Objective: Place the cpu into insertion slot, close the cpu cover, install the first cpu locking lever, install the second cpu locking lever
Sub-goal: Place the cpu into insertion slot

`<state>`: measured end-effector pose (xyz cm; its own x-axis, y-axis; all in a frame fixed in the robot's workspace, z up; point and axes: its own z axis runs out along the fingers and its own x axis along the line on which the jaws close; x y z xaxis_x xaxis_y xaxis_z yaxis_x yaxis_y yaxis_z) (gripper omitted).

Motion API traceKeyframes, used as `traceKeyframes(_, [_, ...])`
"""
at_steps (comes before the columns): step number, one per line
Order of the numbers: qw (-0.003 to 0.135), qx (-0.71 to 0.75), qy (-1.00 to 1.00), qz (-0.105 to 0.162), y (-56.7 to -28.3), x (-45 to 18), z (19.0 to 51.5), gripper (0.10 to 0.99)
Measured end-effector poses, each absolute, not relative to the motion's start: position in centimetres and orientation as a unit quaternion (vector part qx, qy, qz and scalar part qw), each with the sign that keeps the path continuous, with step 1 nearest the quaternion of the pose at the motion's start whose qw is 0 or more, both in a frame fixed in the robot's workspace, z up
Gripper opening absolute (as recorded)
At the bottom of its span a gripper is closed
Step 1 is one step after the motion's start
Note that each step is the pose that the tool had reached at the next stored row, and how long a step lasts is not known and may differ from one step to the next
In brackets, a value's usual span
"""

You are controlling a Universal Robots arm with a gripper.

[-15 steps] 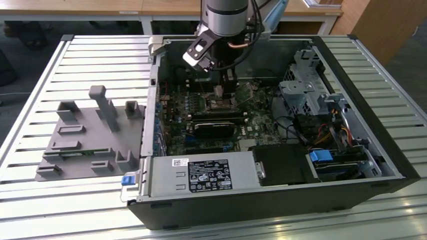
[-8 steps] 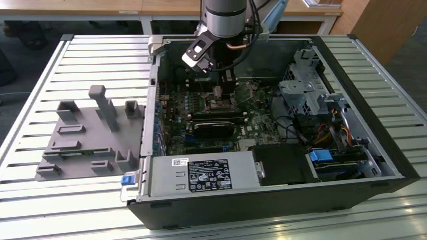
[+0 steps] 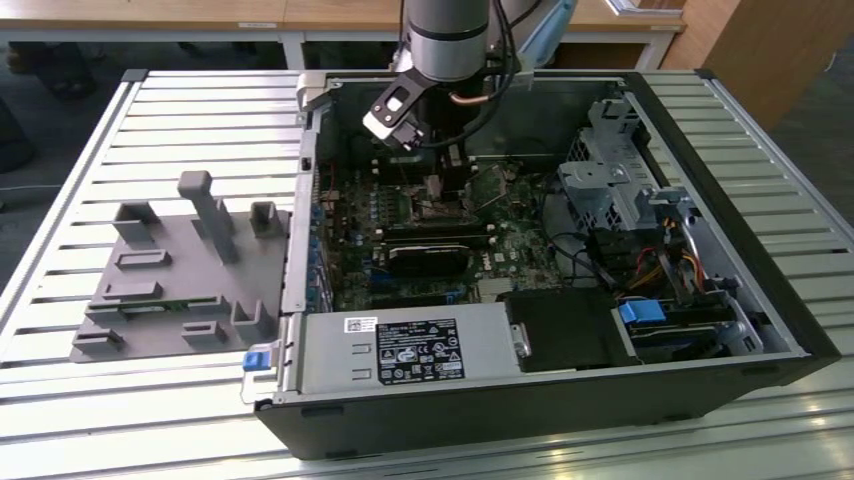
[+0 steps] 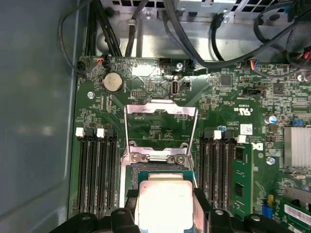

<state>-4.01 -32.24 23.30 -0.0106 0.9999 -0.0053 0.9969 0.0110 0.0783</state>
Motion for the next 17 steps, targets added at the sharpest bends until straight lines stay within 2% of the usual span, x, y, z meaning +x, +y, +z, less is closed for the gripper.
traceKeyframes(17, [0.030, 0.707, 0.706, 0.026, -31.9, -4.3, 20.9, 0.525])
